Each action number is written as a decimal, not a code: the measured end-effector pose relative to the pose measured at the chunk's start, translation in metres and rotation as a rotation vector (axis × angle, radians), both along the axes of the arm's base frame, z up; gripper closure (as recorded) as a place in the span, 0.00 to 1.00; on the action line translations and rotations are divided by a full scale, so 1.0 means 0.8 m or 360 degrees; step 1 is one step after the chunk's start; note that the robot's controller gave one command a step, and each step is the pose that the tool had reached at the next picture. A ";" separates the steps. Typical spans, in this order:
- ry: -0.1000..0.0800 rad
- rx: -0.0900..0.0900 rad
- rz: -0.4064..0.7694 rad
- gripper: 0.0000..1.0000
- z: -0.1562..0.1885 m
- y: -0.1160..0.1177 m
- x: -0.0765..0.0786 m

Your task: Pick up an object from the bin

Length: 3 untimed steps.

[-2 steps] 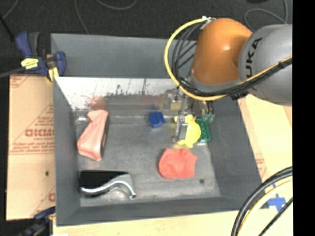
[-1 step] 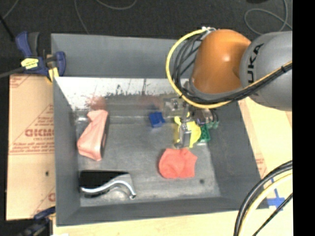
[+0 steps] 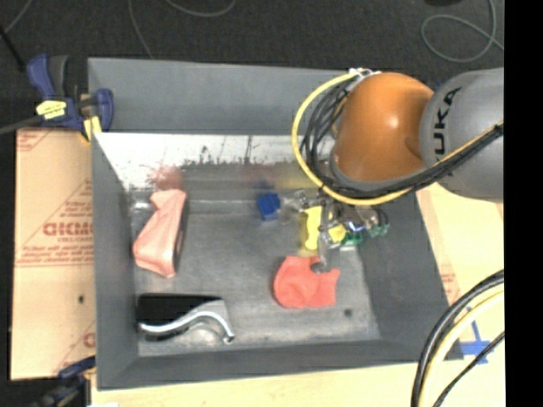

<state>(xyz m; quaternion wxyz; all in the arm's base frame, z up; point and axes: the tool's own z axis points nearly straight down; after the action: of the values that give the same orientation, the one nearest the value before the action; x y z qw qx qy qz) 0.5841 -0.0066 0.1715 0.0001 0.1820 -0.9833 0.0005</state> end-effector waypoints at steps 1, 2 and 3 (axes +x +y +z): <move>-0.0019 0.0003 -0.0131 0.00 -0.042 0.000 -0.014; -0.0011 0.0000 0.0123 0.00 -0.104 -0.009 -0.029; -0.0022 0.0000 0.0232 1.00 -0.123 -0.016 -0.042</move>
Offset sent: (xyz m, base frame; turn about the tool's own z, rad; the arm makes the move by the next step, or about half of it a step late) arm -0.0297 -0.0103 -0.1015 -0.1053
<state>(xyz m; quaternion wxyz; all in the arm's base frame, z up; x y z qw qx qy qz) 0.5503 -0.0194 0.0729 -0.0069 0.2531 -0.9674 0.0017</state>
